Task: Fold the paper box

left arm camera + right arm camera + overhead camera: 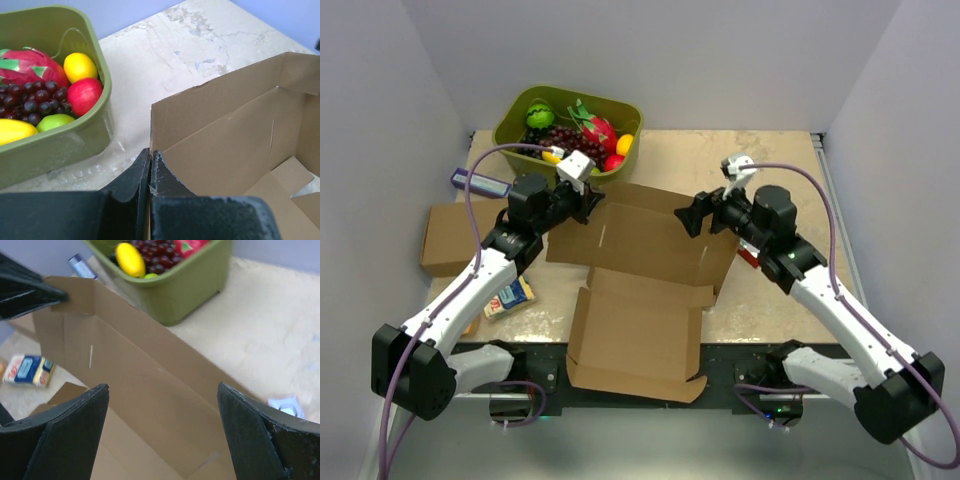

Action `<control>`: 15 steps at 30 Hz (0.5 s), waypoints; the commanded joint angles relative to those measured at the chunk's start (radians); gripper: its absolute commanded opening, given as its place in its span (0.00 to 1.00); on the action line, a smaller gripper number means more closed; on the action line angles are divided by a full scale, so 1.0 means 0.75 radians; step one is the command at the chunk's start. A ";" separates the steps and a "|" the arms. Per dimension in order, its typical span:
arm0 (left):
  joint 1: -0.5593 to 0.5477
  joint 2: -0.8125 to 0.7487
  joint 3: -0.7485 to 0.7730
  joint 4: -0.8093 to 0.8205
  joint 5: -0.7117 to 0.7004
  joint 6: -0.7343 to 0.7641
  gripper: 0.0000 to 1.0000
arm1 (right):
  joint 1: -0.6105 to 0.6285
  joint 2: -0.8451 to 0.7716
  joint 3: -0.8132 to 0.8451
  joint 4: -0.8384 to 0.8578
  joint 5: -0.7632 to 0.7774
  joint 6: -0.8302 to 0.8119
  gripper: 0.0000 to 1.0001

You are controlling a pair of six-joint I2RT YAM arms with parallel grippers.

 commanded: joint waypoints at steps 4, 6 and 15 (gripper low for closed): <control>0.004 -0.038 -0.011 0.026 0.182 0.121 0.00 | 0.006 0.288 0.384 -0.047 -0.407 -0.492 0.93; 0.004 -0.035 -0.013 0.026 0.190 0.127 0.00 | 0.006 0.353 0.465 -0.084 -0.501 -0.521 0.91; 0.001 -0.027 -0.045 0.073 0.217 0.113 0.00 | 0.008 0.597 0.591 -0.260 -0.664 -0.677 0.82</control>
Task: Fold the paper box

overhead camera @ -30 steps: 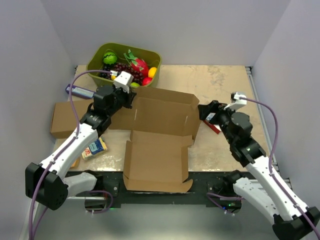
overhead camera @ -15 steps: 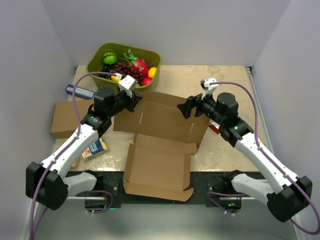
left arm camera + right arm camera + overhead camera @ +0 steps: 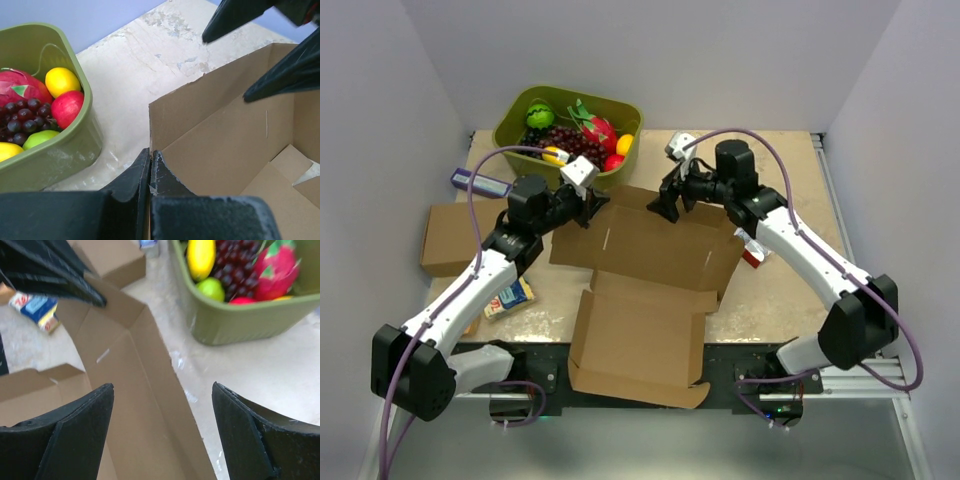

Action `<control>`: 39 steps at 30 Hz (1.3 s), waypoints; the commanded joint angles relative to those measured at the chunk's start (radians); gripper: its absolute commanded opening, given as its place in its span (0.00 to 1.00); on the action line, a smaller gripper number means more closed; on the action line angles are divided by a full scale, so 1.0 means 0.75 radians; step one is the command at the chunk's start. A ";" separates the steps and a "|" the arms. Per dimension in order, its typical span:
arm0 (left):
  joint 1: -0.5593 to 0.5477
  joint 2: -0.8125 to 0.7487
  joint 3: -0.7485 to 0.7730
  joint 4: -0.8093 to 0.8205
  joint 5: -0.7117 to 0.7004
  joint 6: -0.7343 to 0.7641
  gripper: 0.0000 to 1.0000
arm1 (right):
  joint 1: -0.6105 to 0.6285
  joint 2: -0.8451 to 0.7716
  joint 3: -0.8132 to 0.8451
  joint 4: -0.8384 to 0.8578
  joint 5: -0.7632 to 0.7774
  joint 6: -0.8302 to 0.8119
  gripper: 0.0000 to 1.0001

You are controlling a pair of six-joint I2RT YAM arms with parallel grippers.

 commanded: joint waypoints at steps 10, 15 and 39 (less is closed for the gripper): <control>0.001 -0.030 -0.048 0.063 0.078 0.035 0.00 | 0.021 0.035 -0.027 -0.063 0.051 -0.197 0.79; 0.001 -0.042 -0.058 0.069 0.080 0.047 0.00 | 0.069 0.029 -0.056 -0.063 0.196 -0.238 0.77; -0.001 -0.075 -0.087 0.096 0.044 0.031 0.00 | 0.073 0.158 0.024 -0.171 0.116 -0.242 0.41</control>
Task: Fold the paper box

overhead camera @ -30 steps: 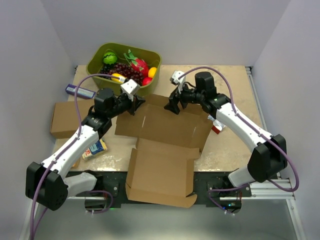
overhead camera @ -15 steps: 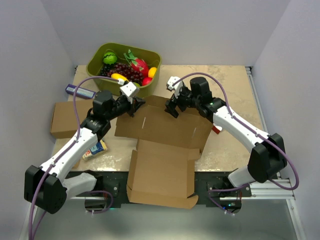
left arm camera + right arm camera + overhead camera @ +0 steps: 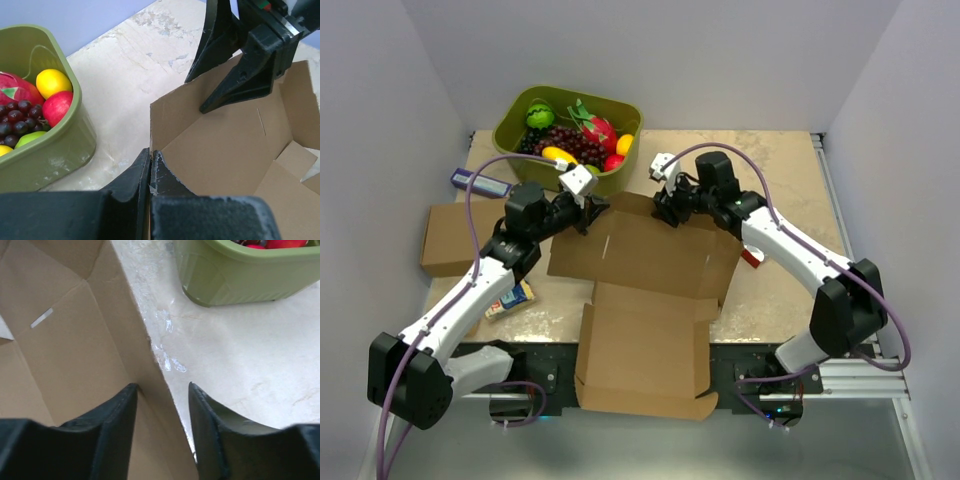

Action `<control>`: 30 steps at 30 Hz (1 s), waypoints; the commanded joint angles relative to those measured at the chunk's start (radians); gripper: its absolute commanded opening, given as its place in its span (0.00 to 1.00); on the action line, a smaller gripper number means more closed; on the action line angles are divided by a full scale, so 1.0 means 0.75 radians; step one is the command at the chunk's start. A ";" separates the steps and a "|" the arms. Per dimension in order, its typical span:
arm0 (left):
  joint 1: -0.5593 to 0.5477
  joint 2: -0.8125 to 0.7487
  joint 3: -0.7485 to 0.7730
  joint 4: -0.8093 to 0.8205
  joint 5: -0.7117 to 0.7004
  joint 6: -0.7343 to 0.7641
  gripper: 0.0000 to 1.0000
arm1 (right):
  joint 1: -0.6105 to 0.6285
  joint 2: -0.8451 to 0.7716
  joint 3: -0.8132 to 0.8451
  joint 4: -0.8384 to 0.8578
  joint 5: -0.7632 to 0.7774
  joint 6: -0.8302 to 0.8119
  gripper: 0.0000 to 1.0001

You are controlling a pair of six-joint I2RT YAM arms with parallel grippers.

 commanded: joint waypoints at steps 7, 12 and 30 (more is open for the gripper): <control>-0.001 -0.016 0.012 0.045 -0.090 -0.027 0.32 | 0.031 0.006 0.065 -0.036 0.042 0.017 0.17; -0.001 -0.030 0.035 0.027 -0.143 -0.052 0.63 | 0.094 -0.053 0.037 0.007 0.193 -0.003 0.12; -0.001 0.145 0.069 -0.031 -0.247 -0.506 0.80 | 0.290 -0.114 -0.137 0.093 0.672 0.382 0.41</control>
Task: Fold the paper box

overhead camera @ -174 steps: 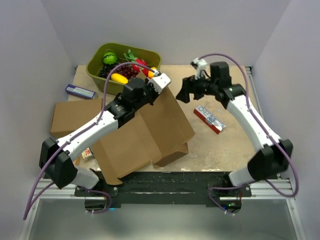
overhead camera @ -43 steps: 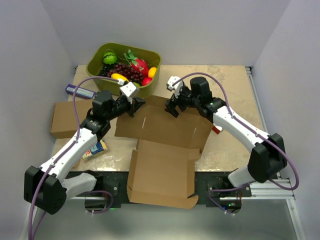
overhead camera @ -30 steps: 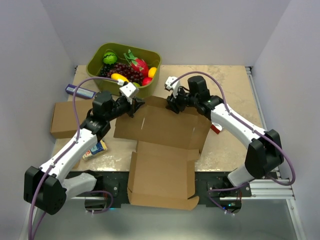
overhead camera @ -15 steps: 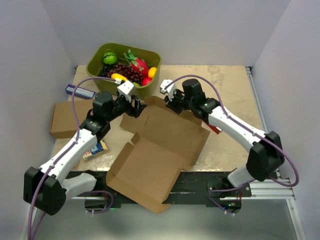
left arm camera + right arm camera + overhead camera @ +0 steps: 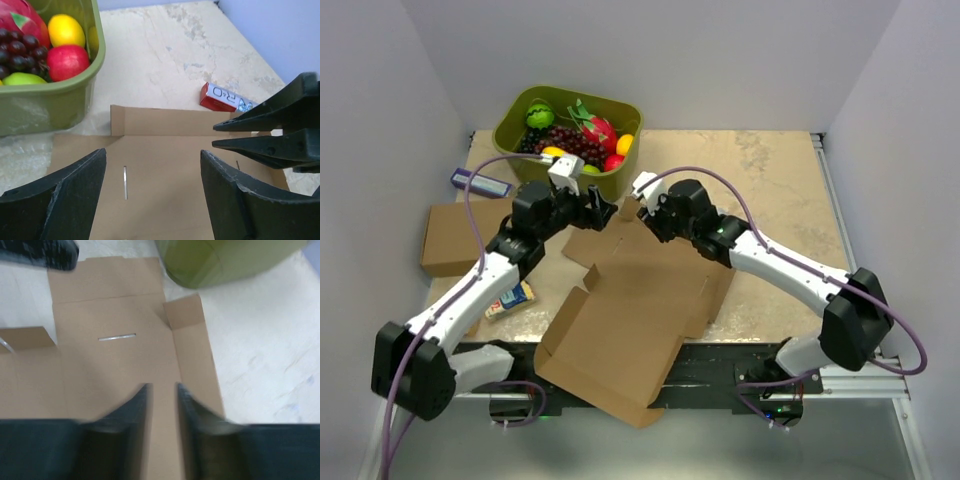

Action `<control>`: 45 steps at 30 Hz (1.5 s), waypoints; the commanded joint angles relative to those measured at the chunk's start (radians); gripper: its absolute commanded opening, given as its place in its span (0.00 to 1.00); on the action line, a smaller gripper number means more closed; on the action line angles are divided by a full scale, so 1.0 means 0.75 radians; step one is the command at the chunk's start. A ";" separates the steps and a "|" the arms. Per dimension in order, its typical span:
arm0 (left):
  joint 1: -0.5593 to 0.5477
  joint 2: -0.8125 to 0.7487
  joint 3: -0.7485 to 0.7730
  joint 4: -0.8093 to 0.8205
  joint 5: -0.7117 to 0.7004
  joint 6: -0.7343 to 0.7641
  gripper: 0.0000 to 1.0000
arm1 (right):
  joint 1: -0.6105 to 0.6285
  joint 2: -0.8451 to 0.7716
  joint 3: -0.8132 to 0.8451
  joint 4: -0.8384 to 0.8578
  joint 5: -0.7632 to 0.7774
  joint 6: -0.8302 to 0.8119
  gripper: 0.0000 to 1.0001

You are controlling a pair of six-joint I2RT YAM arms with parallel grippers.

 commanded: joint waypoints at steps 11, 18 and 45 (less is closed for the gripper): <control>-0.010 0.569 0.328 -0.044 -0.069 0.194 0.73 | -0.029 -0.404 -0.351 0.126 0.186 0.830 0.71; -0.096 0.696 0.284 0.140 -0.132 0.288 0.65 | -0.029 -0.588 -0.500 0.200 0.090 0.919 0.72; -0.143 1.028 0.345 0.359 -0.241 0.327 0.47 | -0.029 -0.801 -0.631 0.237 0.020 0.992 0.74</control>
